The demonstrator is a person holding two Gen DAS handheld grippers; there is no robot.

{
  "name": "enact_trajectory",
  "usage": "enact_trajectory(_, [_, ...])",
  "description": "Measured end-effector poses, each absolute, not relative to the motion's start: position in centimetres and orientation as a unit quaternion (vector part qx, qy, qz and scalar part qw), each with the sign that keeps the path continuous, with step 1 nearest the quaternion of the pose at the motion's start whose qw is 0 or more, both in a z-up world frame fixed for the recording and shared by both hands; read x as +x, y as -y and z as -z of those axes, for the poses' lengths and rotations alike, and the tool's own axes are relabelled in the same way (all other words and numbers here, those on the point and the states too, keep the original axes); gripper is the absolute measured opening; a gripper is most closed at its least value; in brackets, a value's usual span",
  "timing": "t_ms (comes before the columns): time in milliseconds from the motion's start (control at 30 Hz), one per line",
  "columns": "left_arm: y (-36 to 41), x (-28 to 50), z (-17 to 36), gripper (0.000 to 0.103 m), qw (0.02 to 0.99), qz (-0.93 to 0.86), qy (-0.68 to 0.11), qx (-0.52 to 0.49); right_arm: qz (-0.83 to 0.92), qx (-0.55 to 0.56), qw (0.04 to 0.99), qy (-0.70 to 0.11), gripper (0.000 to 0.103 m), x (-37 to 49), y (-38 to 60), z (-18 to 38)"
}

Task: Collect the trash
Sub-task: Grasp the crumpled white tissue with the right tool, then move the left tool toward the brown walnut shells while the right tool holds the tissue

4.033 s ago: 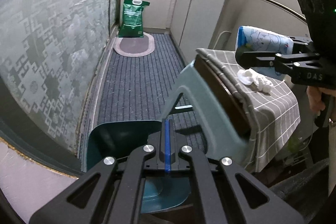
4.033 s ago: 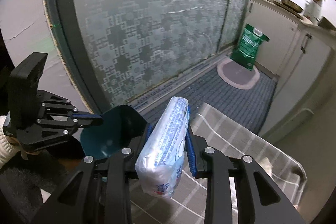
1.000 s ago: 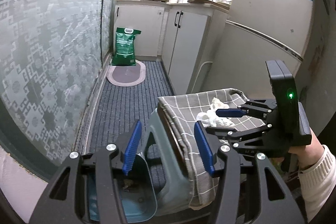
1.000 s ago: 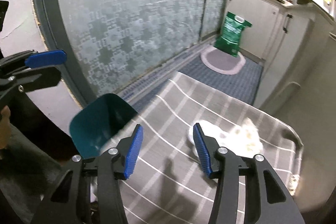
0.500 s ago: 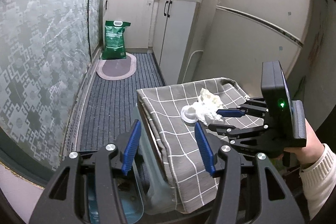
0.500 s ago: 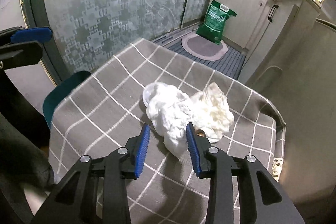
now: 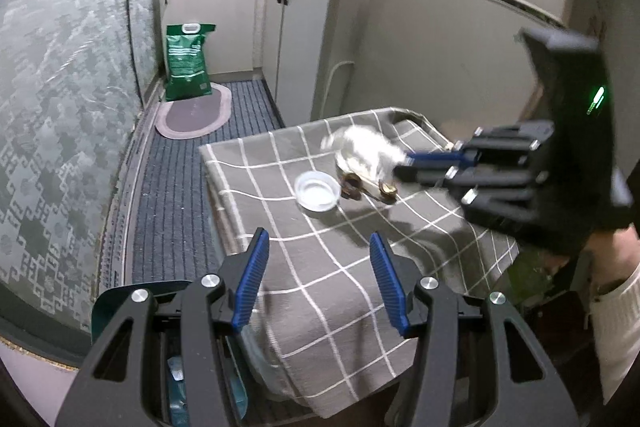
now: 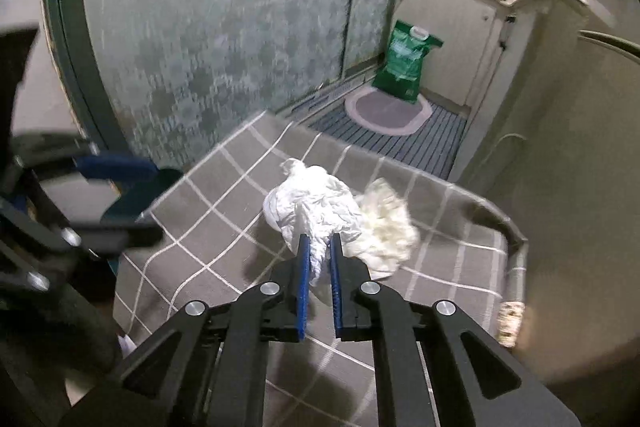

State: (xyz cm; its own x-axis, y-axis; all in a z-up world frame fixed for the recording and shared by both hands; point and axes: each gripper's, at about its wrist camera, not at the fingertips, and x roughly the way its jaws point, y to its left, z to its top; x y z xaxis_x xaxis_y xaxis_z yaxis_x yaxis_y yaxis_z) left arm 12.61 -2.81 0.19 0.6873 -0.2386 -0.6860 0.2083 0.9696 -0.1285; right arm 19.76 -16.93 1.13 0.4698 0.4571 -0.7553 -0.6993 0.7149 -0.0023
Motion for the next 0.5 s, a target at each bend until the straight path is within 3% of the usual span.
enact_trajectory(267, [5.3, 13.9, 1.3, 0.052, 0.91, 0.145, -0.388, -0.013, -0.334, -0.12, 0.854, -0.381, 0.009, 19.9, 20.3, -2.3])
enact_trajectory(367, [6.1, 14.7, 2.2, 0.043, 0.905, 0.148, -0.399, -0.011, -0.332, -0.12, 0.852, -0.387, 0.009, 19.9, 20.8, -1.9])
enact_trajectory(500, [6.7, 15.7, 3.1, 0.042, 0.899, 0.155, -0.408, -0.02, -0.329, -0.121, 0.85, -0.394, 0.009, 19.6, 21.8, -1.2])
